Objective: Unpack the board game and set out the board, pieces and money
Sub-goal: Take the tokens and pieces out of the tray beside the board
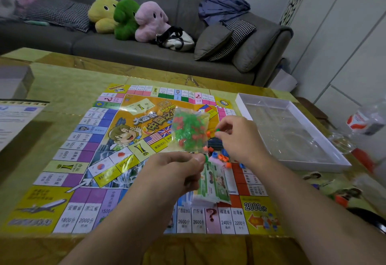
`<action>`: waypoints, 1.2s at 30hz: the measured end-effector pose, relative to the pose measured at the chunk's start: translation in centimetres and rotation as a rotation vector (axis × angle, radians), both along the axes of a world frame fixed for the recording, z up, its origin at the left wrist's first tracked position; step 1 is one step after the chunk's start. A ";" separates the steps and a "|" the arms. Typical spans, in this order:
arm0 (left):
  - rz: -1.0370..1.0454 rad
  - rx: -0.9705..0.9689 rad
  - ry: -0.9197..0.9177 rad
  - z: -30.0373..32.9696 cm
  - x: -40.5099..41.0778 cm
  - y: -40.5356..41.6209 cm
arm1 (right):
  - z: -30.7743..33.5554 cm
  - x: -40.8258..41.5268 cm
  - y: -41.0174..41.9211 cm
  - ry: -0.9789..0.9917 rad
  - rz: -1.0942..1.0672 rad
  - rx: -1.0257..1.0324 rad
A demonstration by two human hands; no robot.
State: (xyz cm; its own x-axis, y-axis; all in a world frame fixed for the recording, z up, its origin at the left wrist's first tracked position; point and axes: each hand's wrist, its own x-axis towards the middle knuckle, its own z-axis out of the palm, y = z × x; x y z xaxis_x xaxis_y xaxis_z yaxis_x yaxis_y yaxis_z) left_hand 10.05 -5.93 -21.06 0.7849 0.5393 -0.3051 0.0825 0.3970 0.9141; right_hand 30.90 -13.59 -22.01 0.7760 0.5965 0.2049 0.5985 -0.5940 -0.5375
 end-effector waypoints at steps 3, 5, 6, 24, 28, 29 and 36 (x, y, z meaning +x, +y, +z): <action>-0.024 0.054 -0.004 0.2 -0.1 0.0 | 3.3 -4.7 -3.9 0.265 0.135 0.179; -0.049 0.095 -0.008 0.5 -0.1 -0.5 | 4.3 -7.8 -6.5 0.351 0.196 0.213; -0.065 0.114 -0.006 0.5 -0.1 -0.8 | 4.4 -8.9 -7.4 0.377 0.209 0.220; -0.270 0.063 -0.020 1.0 -0.5 -2.8 | 2.6 -9.9 -10.2 0.208 0.247 0.434; -0.318 -0.021 -0.003 1.0 -0.8 -2.3 | 2.1 -9.8 -10.1 0.308 0.321 0.491; -0.328 -0.053 -0.003 1.0 -0.8 -2.2 | 2.1 -9.8 -10.1 0.312 0.328 0.493; -0.211 -0.329 -0.018 0.8 -0.6 -3.8 | 1.2 -11.0 -9.8 0.339 0.237 0.535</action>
